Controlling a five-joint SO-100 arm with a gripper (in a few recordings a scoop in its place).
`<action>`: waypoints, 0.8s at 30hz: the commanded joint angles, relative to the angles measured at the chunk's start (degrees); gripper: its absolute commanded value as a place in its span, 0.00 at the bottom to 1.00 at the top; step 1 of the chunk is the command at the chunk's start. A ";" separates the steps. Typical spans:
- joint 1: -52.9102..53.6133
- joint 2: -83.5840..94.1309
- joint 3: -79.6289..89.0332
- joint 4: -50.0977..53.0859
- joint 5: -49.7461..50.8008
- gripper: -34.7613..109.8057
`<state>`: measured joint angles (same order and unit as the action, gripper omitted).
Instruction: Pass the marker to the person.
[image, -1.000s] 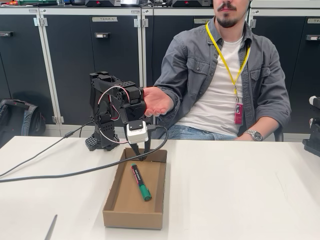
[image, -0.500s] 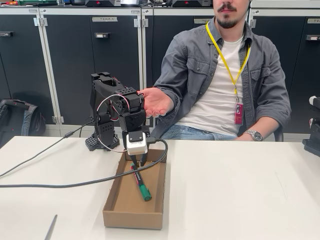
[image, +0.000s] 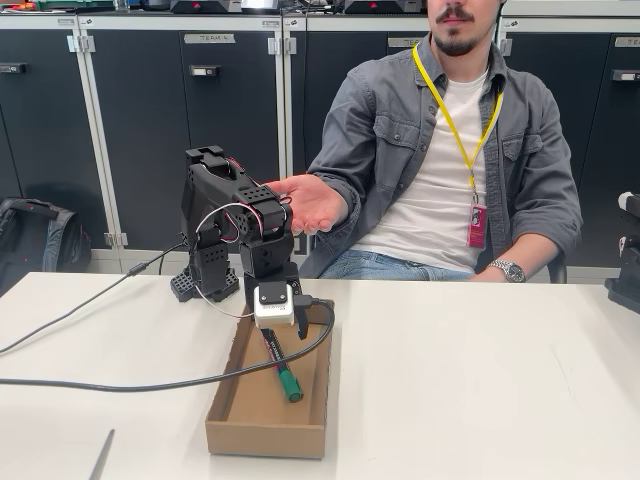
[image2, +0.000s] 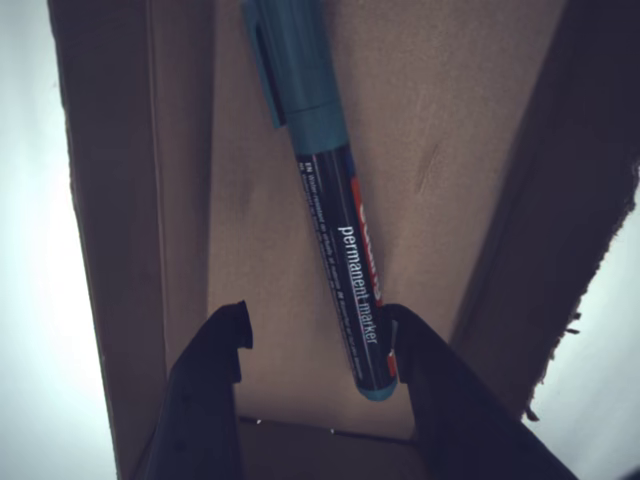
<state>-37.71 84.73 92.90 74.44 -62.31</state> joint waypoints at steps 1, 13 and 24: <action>0.97 -0.79 -3.78 0.70 0.26 0.44; 4.92 -6.68 -6.42 1.58 -0.53 0.45; 7.03 -8.96 -5.71 1.67 0.00 0.45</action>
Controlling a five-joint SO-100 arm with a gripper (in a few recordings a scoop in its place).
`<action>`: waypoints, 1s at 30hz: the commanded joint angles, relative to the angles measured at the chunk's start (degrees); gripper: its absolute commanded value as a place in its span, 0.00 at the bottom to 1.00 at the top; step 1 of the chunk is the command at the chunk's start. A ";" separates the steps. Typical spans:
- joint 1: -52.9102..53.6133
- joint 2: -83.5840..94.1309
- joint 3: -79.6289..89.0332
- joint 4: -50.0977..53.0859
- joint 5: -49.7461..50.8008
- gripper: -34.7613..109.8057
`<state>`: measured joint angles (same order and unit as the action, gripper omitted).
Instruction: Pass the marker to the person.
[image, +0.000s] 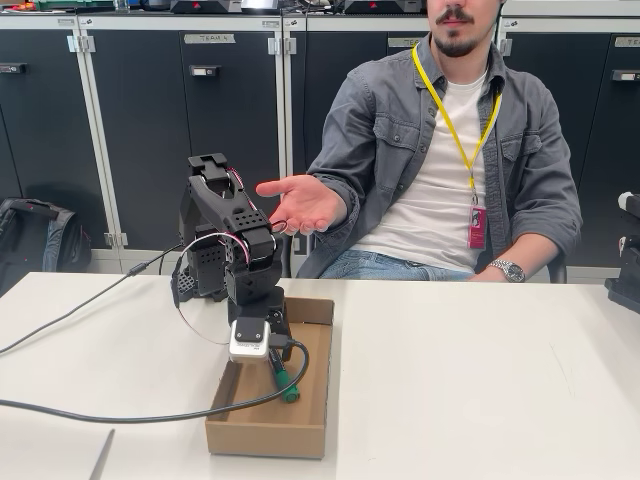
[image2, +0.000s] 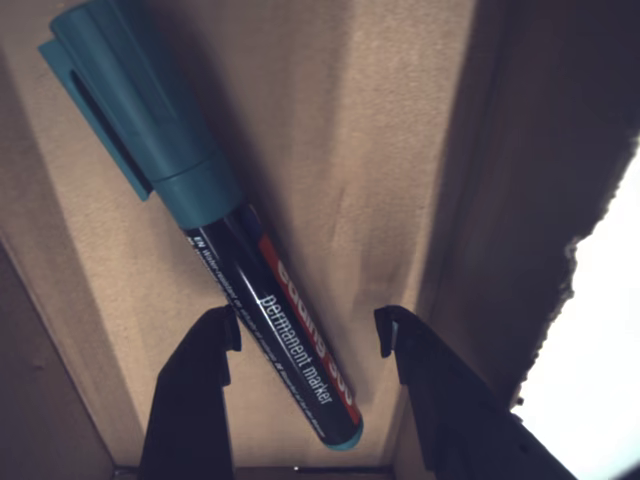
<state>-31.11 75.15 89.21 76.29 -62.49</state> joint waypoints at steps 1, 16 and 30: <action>0.70 0.62 -2.02 0.18 0.09 0.45; 1.85 0.79 -0.97 -1.85 0.88 0.29; 1.58 1.41 0.26 -2.72 3.60 0.21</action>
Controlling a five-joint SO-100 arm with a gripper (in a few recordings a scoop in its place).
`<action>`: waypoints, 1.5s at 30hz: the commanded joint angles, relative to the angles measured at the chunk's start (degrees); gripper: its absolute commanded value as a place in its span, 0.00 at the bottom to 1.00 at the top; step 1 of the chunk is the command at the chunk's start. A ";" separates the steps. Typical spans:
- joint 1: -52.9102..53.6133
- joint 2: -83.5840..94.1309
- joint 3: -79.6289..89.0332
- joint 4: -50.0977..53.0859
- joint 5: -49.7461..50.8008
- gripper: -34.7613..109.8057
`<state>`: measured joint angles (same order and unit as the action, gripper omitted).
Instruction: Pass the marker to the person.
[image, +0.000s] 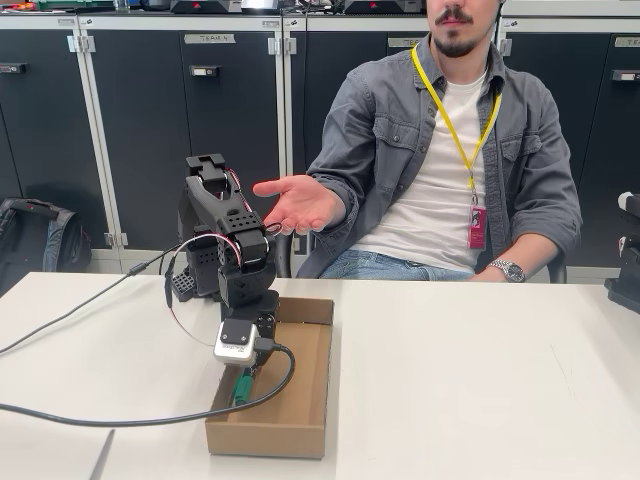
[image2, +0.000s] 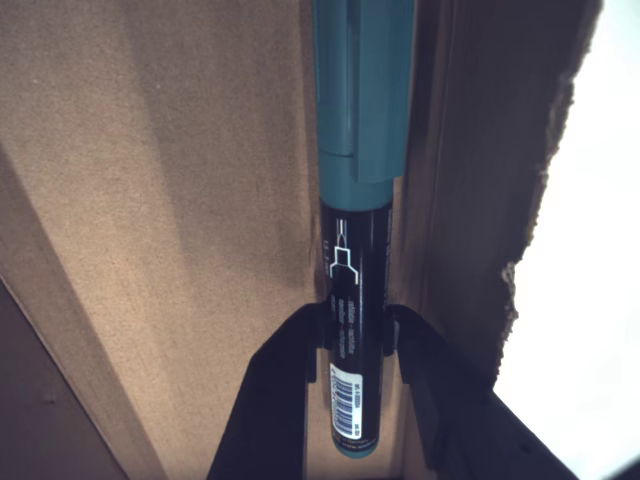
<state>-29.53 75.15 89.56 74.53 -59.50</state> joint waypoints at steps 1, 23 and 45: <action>0.18 1.41 0.00 -1.14 0.97 0.21; -7.56 9.40 -5.45 1.67 7.38 0.21; -8.88 23.12 -23.29 12.13 7.82 0.21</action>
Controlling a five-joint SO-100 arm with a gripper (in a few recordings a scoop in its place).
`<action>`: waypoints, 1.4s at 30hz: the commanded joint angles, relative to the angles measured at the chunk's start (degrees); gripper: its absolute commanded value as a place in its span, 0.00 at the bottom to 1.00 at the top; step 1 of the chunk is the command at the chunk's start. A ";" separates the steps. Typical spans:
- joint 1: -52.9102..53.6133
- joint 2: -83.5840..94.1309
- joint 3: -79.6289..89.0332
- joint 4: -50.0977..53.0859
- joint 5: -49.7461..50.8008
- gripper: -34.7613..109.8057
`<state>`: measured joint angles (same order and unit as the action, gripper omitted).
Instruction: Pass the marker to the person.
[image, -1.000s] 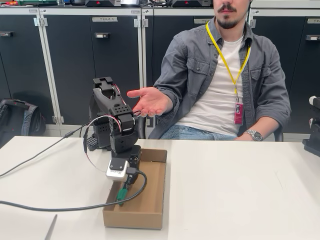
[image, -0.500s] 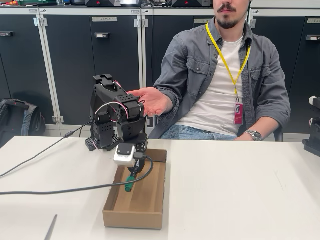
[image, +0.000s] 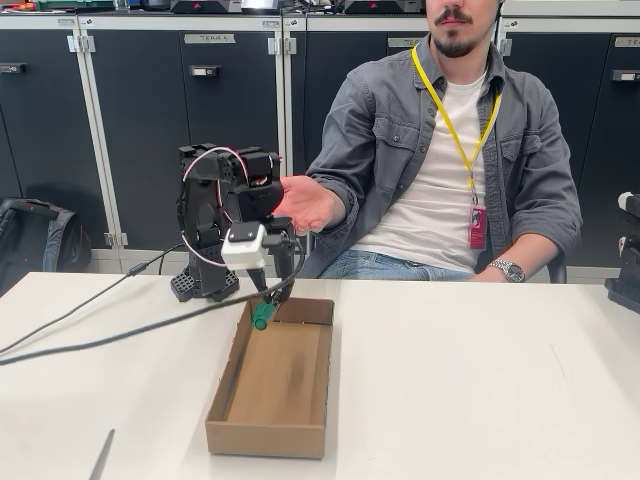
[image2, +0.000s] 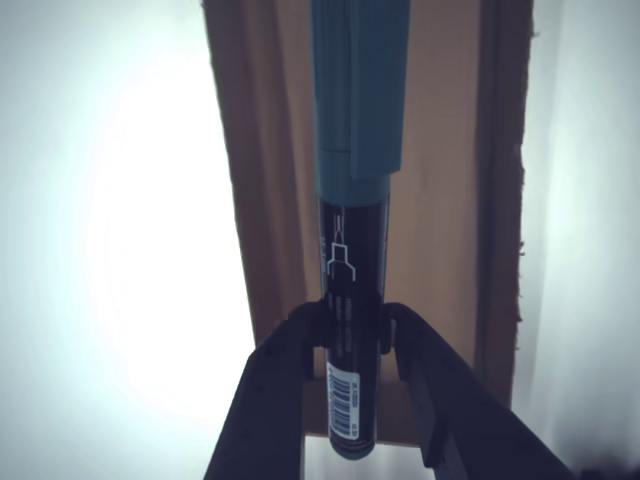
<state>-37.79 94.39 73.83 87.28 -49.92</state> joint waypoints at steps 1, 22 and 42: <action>-0.35 3.60 -9.67 -0.97 -2.29 0.21; -9.05 3.16 -18.46 -37.53 17.40 0.21; -36.56 1.85 -22.68 -30.50 45.62 0.21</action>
<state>-70.40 94.39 55.02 56.07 -6.94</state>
